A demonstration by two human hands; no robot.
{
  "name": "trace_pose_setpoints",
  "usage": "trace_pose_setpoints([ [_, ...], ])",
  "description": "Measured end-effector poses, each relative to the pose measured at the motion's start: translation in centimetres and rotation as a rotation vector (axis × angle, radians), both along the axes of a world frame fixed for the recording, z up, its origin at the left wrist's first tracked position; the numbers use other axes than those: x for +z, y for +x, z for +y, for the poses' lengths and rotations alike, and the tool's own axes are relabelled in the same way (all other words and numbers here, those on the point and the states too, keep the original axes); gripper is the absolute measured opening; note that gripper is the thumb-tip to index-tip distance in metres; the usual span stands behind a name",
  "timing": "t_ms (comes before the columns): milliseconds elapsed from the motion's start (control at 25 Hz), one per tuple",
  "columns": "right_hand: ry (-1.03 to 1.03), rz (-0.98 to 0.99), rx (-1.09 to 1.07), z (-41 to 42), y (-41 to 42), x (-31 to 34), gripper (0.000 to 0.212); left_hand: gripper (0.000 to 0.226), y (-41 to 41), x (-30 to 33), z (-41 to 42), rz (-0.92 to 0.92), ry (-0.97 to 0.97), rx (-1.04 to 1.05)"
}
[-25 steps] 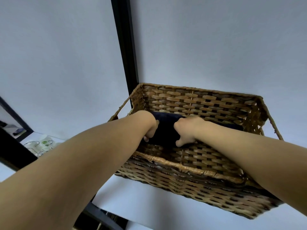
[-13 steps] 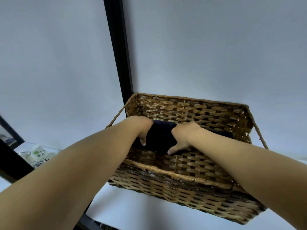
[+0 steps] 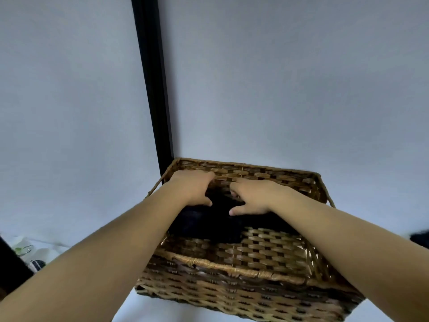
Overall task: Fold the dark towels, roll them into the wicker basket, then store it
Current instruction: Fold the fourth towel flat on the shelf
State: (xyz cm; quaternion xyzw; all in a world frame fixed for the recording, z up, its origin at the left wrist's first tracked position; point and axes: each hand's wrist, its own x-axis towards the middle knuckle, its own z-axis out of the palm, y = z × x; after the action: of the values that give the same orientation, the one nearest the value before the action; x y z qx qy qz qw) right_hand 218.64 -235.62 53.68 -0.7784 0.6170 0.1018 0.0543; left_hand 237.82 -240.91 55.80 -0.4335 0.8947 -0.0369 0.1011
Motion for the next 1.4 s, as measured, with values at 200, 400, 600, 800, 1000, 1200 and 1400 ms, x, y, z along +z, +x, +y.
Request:
trace_pose_setpoints([
  [200,-0.439,0.069,-0.117,3.8,-3.8,5.0,0.066,0.090,-2.1,3.6,2.4,0.233,-0.334,-0.140],
  [400,-0.579,0.190,-0.289,9.9,-8.0,7.3,0.084,0.090,-6.8,5.8,5.0,0.302,-0.387,-0.221],
  [600,-0.614,0.150,-0.415,16.4,-14.4,7.9,0.073,0.081,-14.6,7.4,10.4,0.338,-0.437,-0.362],
  [800,-0.567,0.037,-0.583,24.3,-24.2,5.1,0.063,0.069,-24.2,6.7,17.0,0.437,-0.415,-0.506],
  [1000,-0.487,-0.028,-0.834,33.2,-36.9,-0.4,0.055,0.066,-36.4,0.8,24.4,0.390,-0.138,-0.592],
  [1200,-0.397,-0.214,-1.020,38.8,-44.9,-6.0,0.058,0.093,-46.3,-8.1,29.1,0.461,0.473,-0.360],
  [1400,-0.588,-0.590,-1.076,40.5,-48.7,-9.2,0.038,0.096,-53.4,-13.3,32.1,0.465,0.456,-0.257],
])
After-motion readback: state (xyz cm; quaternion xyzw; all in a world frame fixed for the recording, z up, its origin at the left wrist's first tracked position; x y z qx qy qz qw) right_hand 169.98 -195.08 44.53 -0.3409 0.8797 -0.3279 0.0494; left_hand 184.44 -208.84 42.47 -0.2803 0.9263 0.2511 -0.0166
